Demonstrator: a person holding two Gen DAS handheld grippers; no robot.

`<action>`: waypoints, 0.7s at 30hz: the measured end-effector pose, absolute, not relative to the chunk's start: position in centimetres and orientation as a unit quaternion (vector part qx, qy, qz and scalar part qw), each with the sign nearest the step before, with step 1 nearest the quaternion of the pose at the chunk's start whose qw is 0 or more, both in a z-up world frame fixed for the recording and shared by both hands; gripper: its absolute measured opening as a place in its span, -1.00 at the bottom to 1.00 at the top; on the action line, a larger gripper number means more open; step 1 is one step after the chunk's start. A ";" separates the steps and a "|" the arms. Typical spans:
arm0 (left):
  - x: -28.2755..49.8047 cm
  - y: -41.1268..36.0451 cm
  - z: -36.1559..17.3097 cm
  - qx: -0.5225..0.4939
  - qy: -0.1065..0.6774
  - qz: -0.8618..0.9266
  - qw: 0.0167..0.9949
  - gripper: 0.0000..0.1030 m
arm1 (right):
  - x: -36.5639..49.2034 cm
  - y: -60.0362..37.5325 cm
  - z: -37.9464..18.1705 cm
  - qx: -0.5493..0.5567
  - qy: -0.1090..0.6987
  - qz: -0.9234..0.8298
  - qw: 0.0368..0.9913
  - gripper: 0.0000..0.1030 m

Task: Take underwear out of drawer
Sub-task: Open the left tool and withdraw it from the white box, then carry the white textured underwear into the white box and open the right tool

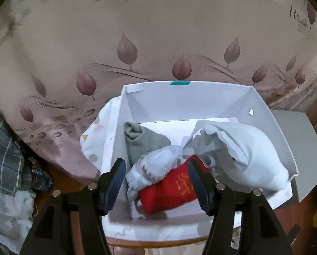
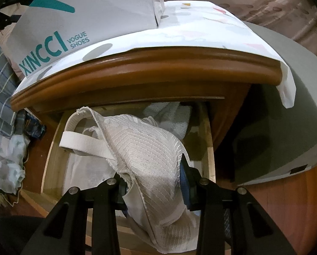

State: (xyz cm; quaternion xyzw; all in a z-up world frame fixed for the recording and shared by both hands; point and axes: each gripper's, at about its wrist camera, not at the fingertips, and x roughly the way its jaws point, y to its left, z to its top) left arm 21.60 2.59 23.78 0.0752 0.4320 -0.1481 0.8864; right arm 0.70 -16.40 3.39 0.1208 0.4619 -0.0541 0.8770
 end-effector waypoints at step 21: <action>8.2 13.7 11.3 0.030 0.416 0.055 0.907 0.21 | -1.1 -15.7 9.8 0.136 0.454 0.003 0.881 -0.35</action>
